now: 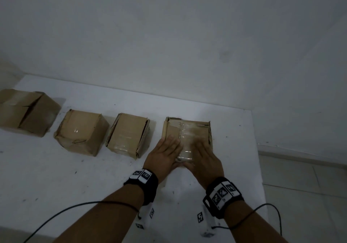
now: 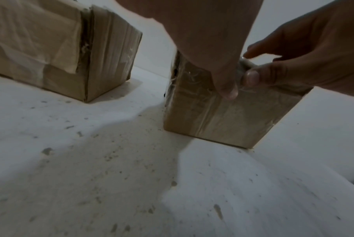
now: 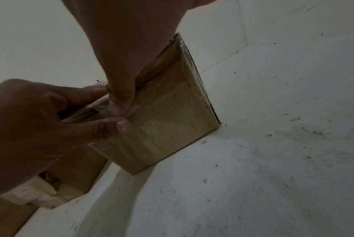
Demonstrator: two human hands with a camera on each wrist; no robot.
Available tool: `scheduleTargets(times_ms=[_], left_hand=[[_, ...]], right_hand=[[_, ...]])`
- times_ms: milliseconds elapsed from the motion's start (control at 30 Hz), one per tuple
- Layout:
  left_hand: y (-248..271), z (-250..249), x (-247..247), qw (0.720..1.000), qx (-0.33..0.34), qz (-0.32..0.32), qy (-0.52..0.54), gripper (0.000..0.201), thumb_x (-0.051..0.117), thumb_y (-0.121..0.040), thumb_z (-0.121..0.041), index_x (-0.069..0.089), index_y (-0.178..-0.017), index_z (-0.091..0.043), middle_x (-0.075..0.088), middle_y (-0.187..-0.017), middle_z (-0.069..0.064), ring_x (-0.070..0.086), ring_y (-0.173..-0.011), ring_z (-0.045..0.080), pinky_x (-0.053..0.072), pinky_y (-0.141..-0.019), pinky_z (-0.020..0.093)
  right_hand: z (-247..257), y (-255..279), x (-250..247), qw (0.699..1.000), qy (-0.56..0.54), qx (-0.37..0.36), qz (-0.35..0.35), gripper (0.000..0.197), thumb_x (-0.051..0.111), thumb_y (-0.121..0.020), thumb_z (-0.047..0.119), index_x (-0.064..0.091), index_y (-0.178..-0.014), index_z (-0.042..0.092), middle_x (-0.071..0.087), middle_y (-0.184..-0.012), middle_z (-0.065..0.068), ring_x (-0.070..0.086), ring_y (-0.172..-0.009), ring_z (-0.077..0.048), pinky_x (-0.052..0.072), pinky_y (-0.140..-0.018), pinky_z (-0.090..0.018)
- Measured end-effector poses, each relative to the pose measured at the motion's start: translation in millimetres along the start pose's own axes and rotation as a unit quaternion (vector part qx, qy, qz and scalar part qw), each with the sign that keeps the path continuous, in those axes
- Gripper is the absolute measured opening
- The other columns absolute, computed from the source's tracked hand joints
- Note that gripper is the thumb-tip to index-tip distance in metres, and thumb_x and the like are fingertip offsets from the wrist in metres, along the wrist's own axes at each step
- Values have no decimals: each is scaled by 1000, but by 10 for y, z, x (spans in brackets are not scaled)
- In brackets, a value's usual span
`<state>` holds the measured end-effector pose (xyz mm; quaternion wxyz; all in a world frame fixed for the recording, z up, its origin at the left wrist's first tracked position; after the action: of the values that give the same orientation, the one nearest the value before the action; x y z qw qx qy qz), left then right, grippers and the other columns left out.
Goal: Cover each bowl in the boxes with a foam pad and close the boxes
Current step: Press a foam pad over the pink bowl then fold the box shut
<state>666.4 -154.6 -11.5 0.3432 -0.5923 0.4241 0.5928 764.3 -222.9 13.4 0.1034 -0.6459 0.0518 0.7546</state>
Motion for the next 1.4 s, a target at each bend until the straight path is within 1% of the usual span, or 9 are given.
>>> scheduleTargets(times_ms=[100, 333, 567, 800, 967, 1100, 1233, 1333, 1400], left_hand=[[-26, 5, -5, 1000, 4, -17, -14, 70, 30, -89, -59, 57, -133, -13, 58, -137, 6, 49, -132, 27, 11, -115, 38], [-80, 70, -54, 997, 17, -61, -36, 82, 61, -80, -61, 44, -142, -9, 47, -147, 9, 41, -138, 27, 14, -112, 38], [-76, 103, -25, 997, 23, -51, -46, 88, 56, -83, -60, 30, -149, -8, 31, -156, 10, 25, -145, 28, 4, -116, 38], [-117, 54, 59, 1000, -5, -14, -25, 78, 39, -86, -62, 44, -142, -8, 46, -148, 7, 37, -140, 28, 1, -117, 38], [-106, 64, -15, 997, 15, -58, -40, 78, 68, -79, -51, 46, -141, -8, 45, -148, 9, 38, -139, 28, 1, -116, 37], [-88, 91, -11, 998, 17, -49, -36, 84, 65, -79, -56, 42, -144, -9, 40, -152, 8, 33, -142, 27, 2, -116, 37], [-102, 57, 17, 1000, 3, -8, -26, 83, 45, -83, -67, 43, -143, -9, 43, -150, 6, 36, -141, 27, 1, -117, 37], [-103, 29, 17, 1000, 3, 6, -21, 74, 29, -88, -59, 48, -139, -10, 47, -147, 6, 40, -138, 27, 1, -117, 37], [-98, 33, 8, 999, 12, -16, -39, 69, 40, -88, -55, 47, -141, -10, 45, -148, 6, 39, -139, 27, 0, -117, 38]], right_hand=[[-63, -38, 44, 999, 19, 17, 32, 88, 57, -77, 69, 52, -128, -3, 54, -134, -21, 48, -128, -33, 46, -102, -45], [-77, -65, 110, 994, 49, 17, 92, 89, 33, -80, 69, 58, -121, -6, 60, -126, -24, 59, -117, -35, 50, -93, -44], [-19, -66, -7, 994, 72, -30, 72, 85, 77, -59, 59, 64, -115, -5, 65, -119, -22, 64, -109, -34, 54, -85, -44], [-22, -95, 124, 983, 60, 24, 173, 88, 29, -80, 67, 62, -116, -5, 63, -120, -24, 62, -111, -33, 48, -95, -45], [-17, -59, 128, 976, 65, 7, 206, 77, 38, -79, 59, 65, -112, -5, 66, -115, -24, 64, -108, -34, 52, -89, -45], [-10, -72, 40, 985, 79, -3, 152, 84, 74, -59, 61, 66, -113, -3, 65, -118, -22, 64, -109, -33, 50, -89, -41], [-13, -102, 51, 986, 44, 15, 163, 94, 34, -81, 68, 34, -140, -5, 31, -149, -22, 31, -139, -35, 11, -111, -41], [-35, -64, 138, 970, 34, 40, 237, 80, 27, -86, 57, 53, -126, -8, 54, -130, -29, 52, -123, -39, 28, -105, -46], [-23, -88, 95, 976, 43, 13, 212, 69, 38, -91, 47, 44, -134, -7, 45, -139, -30, 41, -132, -41, 22, -110, -46]])
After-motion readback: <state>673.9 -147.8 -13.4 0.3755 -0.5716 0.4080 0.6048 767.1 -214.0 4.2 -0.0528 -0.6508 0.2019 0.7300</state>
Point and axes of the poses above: each hand's wrist, its own y-axis away from the middle knuckle, its own x-axis out of the palm, z = x × y, the point moved 8 cm from there along -y, towards the middle knuckle
